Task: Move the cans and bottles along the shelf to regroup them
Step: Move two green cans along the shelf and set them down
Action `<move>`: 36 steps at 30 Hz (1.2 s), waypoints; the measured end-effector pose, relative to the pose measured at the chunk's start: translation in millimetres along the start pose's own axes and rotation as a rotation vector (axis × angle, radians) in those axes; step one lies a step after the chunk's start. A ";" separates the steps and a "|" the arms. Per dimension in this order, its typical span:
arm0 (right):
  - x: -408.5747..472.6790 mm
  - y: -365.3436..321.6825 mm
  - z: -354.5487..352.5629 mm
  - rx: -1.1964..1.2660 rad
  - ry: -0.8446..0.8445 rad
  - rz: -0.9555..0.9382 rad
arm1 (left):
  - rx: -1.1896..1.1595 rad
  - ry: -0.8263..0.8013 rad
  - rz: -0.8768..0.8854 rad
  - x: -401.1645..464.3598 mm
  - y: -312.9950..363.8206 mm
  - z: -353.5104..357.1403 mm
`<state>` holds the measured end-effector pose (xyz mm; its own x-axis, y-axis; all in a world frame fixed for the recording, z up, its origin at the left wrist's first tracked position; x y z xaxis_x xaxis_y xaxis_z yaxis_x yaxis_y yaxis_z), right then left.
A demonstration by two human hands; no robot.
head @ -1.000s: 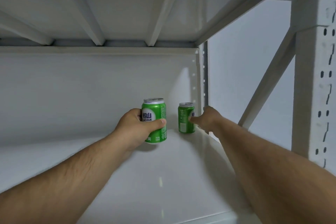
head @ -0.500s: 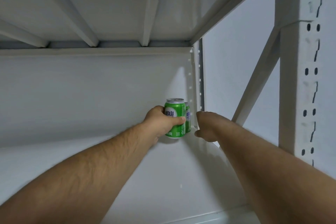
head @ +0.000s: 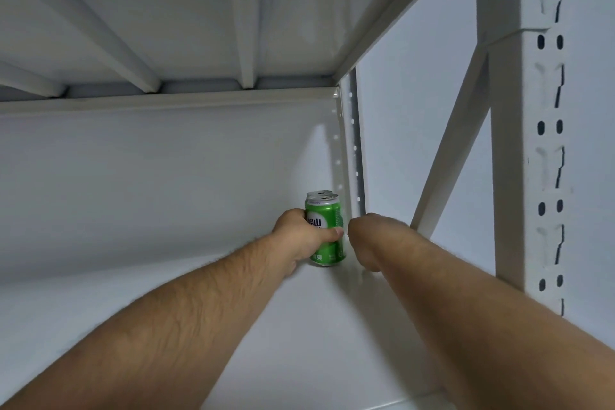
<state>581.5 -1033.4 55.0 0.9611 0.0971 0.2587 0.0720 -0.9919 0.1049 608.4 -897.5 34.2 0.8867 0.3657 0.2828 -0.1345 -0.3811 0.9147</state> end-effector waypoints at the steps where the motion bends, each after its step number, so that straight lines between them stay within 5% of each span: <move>1: 0.8 -0.6 -0.2 0.004 0.000 0.000 | 0.003 -0.002 0.004 -0.9 -0.1 2.7; 14: 0.6 -2.7 3.2 0.077 0.020 0.003 | 0.122 -0.002 0.036 -8.6 4.3 1.7; 18: -3.8 -4.4 4.3 0.102 0.062 -0.011 | 0.391 -0.026 0.113 -25.5 11.9 -22.7; 23: -26.9 -6.5 -1.3 0.005 0.096 -0.017 | 0.769 -0.074 0.269 -55.6 8.0 -66.7; 29: -72.9 -31.4 -27.9 -0.025 0.125 -0.023 | 0.919 -0.078 0.338 -98.4 7.4 -139.9; 36: -157.7 -161.4 -82.3 0.012 0.241 -0.228 | 0.998 0.007 0.318 -152.2 -23.2 -286.0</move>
<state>396.4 -881.8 76.3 0.8290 0.3323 0.4498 0.2828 -0.9430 0.1754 350.1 -701.5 52.5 0.8716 0.1289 0.4730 0.0674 -0.9872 0.1449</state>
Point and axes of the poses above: each hand's wrist, its own x-axis towards the middle knuckle, its own z-axis out of the palm, y = z × x, the point moved 6 cm from there along x, towards the middle knuckle, and after that the axes turned 14 degrees about y, right-handed, at the moved point
